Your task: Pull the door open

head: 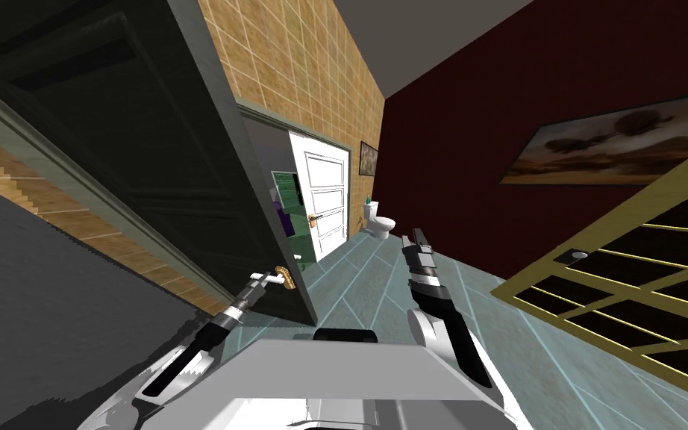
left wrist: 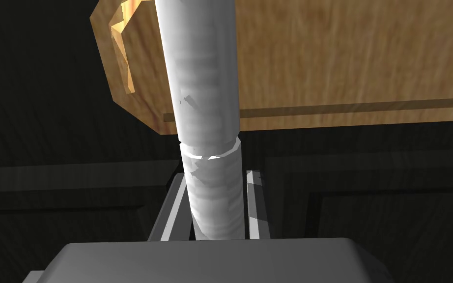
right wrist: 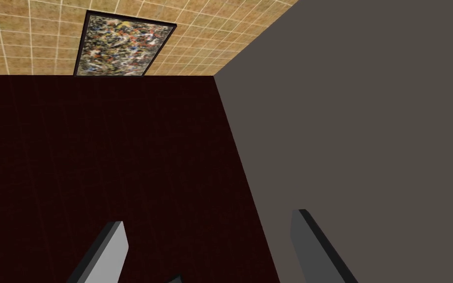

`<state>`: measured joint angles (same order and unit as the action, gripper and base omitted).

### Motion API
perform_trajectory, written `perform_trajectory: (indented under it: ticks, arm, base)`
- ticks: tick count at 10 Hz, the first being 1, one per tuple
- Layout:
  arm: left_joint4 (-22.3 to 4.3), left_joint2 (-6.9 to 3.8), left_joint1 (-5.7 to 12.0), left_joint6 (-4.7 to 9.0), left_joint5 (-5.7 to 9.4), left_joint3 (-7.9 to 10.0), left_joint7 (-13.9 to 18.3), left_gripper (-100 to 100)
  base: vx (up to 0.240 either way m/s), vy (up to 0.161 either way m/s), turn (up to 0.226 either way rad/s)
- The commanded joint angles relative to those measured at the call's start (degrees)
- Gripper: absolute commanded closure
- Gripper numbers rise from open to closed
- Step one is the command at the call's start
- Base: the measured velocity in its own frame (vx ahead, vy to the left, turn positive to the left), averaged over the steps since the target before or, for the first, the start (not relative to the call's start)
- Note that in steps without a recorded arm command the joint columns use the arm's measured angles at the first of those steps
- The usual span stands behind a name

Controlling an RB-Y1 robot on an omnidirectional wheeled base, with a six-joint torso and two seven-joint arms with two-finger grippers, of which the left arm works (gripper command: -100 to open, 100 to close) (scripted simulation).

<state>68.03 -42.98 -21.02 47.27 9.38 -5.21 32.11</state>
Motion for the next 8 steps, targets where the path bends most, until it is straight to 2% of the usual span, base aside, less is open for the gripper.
perform_trajectory:
  ticks: [1,5,6,7,8]
  arm:
    - [-0.2,-0.38,-0.47,1.36,-0.26,-0.67,0.5,100]
    - [-1.1,-1.38,-0.98,3.75,-0.54,-1.34,1.4,100]
    - [-1.2,-1.35,-0.67,3.12,-0.45,-1.08,1.3,100]
    - [-1.8,-1.68,-0.89,4.22,-0.57,-1.40,1.6,100]
    - [-2.0,-1.77,-0.94,4.50,-0.59,-1.47,1.6,100]
  base:
    - [-0.208,0.105,-0.138]
    - [-0.184,0.080,-0.124]
    - [-0.075,0.031,-0.027]
    - [-0.133,0.043,-0.156]
    - [-0.194,0.063,-0.157]
